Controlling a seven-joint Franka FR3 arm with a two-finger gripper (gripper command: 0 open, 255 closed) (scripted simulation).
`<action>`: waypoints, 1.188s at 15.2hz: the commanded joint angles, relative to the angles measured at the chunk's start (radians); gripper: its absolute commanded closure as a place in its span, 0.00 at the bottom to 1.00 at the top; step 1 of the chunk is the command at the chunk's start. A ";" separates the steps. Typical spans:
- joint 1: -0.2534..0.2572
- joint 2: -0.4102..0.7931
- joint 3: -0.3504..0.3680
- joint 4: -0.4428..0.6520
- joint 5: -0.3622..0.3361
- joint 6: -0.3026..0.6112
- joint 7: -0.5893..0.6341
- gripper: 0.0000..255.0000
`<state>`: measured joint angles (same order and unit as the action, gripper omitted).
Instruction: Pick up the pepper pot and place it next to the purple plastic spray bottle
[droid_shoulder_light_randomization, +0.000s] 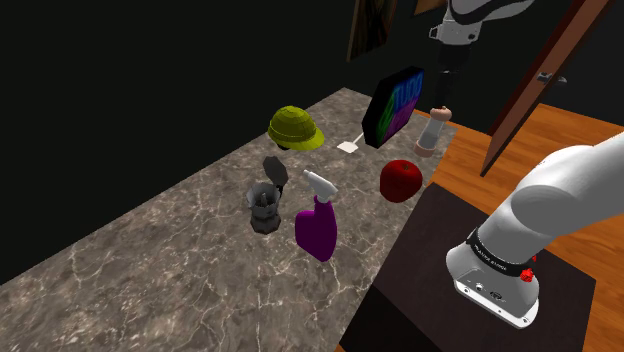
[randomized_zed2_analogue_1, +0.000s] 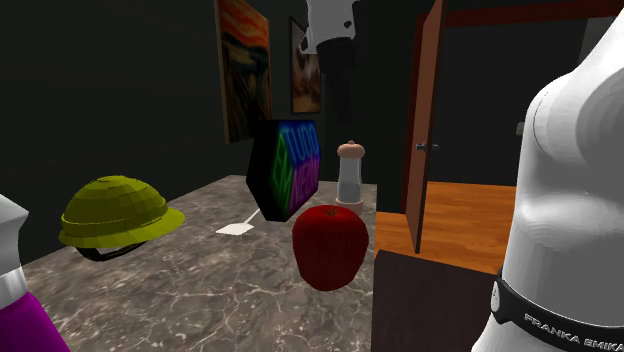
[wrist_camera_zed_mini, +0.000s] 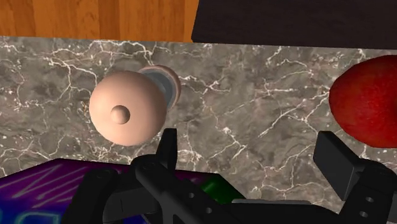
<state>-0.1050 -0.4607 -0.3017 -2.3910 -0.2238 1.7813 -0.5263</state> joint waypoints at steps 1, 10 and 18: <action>-0.006 0.064 -0.035 0.027 -0.019 0.050 -0.051 0.00; -0.022 0.243 -0.118 0.086 -0.037 0.205 -0.181 0.00; -0.027 0.264 -0.129 0.042 -0.040 0.270 -0.183 0.00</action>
<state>-0.1322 -0.1966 -0.4307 -2.3479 -0.2636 2.0496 -0.7090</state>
